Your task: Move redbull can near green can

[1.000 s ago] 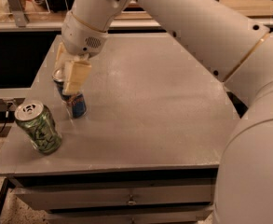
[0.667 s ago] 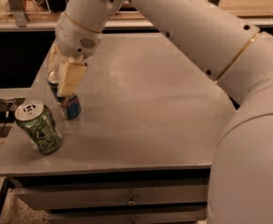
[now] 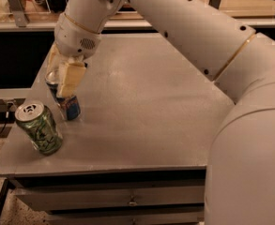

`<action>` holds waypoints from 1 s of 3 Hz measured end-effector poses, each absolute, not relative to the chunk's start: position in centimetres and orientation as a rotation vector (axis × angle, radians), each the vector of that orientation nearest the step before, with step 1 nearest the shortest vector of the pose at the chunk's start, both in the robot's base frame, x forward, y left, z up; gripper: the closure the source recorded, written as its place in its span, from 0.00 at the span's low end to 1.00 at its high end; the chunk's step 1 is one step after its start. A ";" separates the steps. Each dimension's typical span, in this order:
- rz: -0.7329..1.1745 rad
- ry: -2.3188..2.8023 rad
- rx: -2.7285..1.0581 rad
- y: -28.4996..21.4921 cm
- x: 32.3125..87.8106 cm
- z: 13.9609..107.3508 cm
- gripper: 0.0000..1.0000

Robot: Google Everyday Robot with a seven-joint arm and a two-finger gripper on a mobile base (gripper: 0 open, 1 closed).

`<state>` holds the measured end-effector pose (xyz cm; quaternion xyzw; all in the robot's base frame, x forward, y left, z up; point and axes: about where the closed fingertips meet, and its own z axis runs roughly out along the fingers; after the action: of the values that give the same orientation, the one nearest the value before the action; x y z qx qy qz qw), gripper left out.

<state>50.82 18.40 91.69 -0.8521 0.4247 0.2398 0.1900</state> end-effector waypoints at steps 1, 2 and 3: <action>0.674 1.192 -2.392 18.6 50.8 91.6 0.64; 0.674 1.192 -2.392 18.6 50.8 91.7 0.41; 0.674 1.188 -2.389 18.9 50.9 91.6 0.10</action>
Offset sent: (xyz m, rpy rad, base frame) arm 0.0002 0.0020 -0.0004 0.0028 -0.0010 -0.0001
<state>50.86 18.91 91.62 -0.8517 0.4236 0.2402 0.1934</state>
